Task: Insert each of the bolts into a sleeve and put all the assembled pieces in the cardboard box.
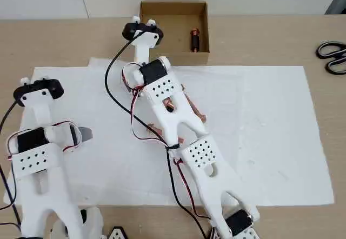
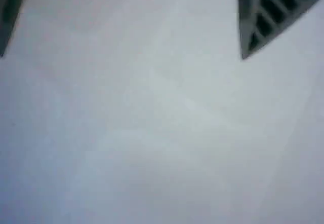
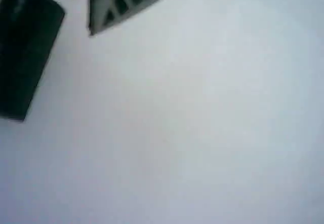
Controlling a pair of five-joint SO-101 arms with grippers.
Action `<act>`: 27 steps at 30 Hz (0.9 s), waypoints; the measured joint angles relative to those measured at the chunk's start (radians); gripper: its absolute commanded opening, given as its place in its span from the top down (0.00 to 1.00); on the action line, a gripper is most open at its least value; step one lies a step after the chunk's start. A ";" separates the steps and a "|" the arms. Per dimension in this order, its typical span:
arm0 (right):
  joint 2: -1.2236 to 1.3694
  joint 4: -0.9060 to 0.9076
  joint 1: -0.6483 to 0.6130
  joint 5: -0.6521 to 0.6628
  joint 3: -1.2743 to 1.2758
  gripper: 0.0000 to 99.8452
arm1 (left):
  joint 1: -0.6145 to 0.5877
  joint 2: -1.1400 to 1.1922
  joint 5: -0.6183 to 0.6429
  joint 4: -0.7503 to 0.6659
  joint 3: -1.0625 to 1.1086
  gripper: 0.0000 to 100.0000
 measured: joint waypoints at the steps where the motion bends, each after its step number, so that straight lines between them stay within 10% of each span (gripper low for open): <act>1: 0.000 0.000 0.000 0.000 0.000 0.83 | 0.000 0.000 0.000 0.000 0.000 0.72; 27: -0.003 -0.227 0.000 0.029 0.265 0.83 | 0.000 0.000 0.000 0.000 0.003 0.72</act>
